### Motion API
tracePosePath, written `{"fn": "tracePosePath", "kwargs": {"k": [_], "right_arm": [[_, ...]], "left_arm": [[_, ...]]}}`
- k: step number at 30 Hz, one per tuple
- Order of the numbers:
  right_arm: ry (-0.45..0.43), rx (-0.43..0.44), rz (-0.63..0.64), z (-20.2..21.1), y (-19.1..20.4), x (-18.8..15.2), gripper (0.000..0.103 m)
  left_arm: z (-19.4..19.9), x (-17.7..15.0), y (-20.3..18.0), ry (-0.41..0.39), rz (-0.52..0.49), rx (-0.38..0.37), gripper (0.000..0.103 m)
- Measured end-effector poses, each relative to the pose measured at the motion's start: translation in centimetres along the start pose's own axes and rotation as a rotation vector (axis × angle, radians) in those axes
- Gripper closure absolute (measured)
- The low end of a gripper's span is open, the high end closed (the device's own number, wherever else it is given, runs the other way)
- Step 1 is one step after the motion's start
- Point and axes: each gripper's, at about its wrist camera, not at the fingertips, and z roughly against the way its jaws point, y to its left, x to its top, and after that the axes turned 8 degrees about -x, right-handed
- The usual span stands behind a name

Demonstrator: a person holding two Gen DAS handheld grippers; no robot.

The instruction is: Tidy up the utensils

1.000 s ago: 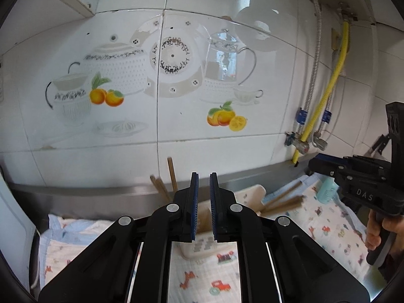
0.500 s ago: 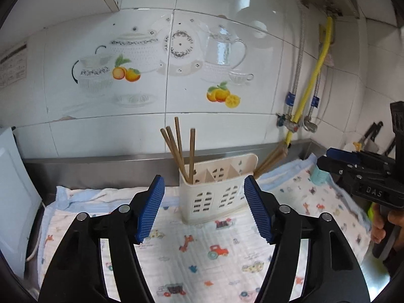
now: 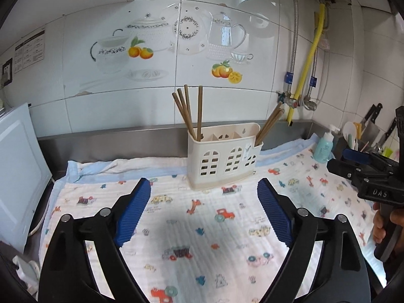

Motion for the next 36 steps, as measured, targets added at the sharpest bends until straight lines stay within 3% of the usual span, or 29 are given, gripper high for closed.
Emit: {"fn": "tracePosePath", "kwargs": {"k": [12,36], "right_arm": [[0.004,-0.043,-0.006,1.8,0.1,-2.9,0.011],[0.004,-0.067,0.026,3.6,2.0,-6.1,0.01]], "left_arm": [[1.3,-3.0,0.7,0.015,0.031,0.065,0.009],[2.1,-5.5,0.0,0.034,0.013,0.121,0.006]]}}
